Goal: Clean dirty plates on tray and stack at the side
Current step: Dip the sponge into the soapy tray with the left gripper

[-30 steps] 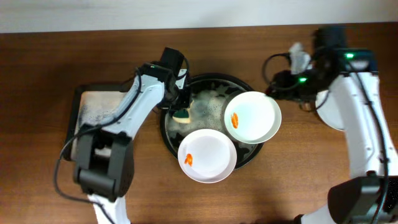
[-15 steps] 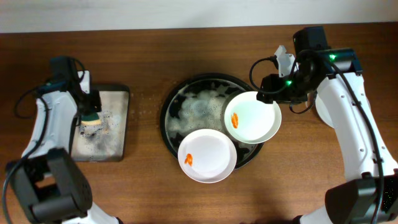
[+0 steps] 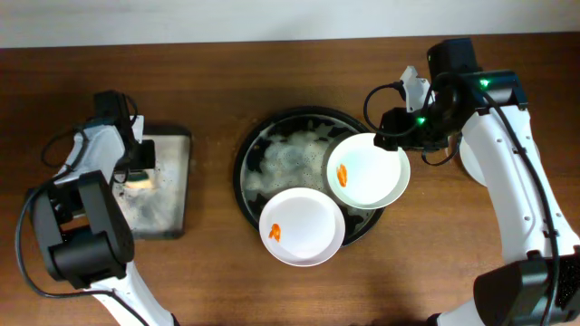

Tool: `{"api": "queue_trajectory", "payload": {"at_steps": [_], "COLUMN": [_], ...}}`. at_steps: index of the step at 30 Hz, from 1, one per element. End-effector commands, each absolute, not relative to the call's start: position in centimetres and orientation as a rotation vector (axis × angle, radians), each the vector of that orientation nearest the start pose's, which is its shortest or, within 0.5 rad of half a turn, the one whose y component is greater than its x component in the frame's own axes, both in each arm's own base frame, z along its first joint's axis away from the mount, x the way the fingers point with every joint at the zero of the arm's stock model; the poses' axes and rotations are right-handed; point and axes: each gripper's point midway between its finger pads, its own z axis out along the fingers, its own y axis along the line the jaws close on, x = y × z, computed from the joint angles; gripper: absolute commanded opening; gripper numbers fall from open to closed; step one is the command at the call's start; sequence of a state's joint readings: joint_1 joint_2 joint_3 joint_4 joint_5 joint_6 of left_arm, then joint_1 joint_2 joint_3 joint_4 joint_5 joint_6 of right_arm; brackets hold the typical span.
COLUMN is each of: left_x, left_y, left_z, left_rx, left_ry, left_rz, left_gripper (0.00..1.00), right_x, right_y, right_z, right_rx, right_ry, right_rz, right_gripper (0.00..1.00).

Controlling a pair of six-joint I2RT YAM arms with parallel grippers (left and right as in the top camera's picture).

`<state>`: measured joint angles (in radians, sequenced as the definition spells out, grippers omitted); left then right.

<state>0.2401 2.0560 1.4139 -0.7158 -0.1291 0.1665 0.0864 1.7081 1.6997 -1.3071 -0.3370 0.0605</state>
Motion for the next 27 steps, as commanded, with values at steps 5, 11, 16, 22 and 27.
{"api": "queue_trajectory", "payload": {"at_steps": [5,11,16,22,27], "left_x": [42.2,40.7,40.0,40.8,40.8], "left_y": [9.5,9.5,9.5,13.0,13.2], "left_z": [5.5,-0.1,-2.5,0.5,0.9], "left_rx": [-0.127,-0.137,-0.144,-0.636,-0.714], "left_ry": [2.864,2.970,3.025,2.899,2.875], "left_rz": [0.012,0.016,0.010,0.109,0.057], "left_gripper": [0.00,0.00,0.00,0.00,0.01], "right_x": [35.4,35.4,35.4,35.4,35.4], "right_y": [8.8,8.8,8.8,8.8,8.8], "right_z": [20.3,20.3,20.3,20.3,20.3], "right_rx": [-0.067,-0.067,-0.067,-0.067,-0.068], "right_ry": [2.876,2.876,2.876,2.874,2.874], "right_rz": [0.506,0.506,0.507,0.507,0.506], "right_gripper": [0.54,0.54,0.54,0.54,0.54]}}
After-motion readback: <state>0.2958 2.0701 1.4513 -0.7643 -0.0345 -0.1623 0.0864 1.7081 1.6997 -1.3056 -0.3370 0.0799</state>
